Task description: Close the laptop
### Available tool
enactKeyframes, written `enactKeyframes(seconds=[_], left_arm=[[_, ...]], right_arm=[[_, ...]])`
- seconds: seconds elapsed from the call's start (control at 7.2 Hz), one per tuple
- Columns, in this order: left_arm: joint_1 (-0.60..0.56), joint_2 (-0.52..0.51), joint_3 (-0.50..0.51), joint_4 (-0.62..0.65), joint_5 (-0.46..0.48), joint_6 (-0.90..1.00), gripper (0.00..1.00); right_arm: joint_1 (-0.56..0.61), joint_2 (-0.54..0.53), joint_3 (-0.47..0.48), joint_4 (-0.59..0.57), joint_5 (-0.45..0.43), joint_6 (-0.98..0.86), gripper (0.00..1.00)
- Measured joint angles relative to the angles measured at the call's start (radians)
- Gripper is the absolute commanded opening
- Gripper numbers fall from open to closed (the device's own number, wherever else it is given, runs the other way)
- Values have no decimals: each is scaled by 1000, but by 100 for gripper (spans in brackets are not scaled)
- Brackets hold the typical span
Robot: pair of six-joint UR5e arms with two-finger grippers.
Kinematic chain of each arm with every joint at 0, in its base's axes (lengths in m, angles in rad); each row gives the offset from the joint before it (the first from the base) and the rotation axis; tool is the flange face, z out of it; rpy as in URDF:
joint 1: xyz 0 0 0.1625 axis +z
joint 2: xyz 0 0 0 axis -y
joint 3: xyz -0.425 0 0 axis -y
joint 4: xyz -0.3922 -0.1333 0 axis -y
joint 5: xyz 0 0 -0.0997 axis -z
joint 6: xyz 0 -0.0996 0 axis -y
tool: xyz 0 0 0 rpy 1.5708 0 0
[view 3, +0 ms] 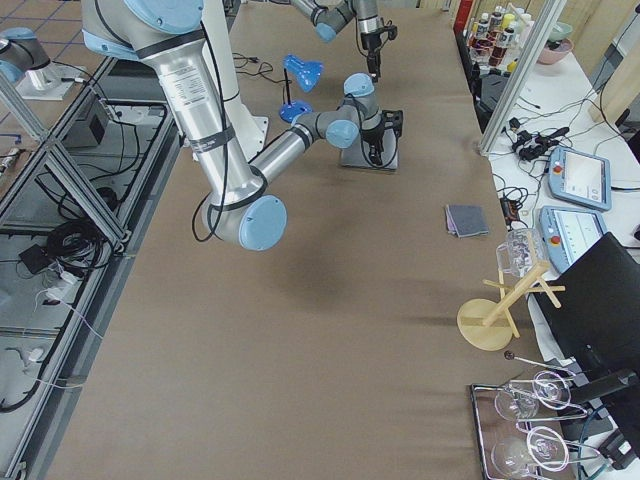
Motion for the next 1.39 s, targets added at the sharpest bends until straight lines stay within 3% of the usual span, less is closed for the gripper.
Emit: enactKeyframes(seconds=[0.28,0.56,0.83,0.97,1.39], left_arm=[[-158,129,-111,194,-26,333,99],[-427,235,-51,231,-153,693,99],[-660,276,85,267,-275,941,99],[-717,316,138,276,-308,989,99],[-815,471,175,259,-337,1005,99]], right_arm=[[102,-197,184,-131,55,-222,100],[262,-387,247,-148,137,-487,100],[470,-526,232,-150,251,-770,100],[572,-584,198,-150,309,-897,100],[661,-650,53,-130,353,-1056,100]])
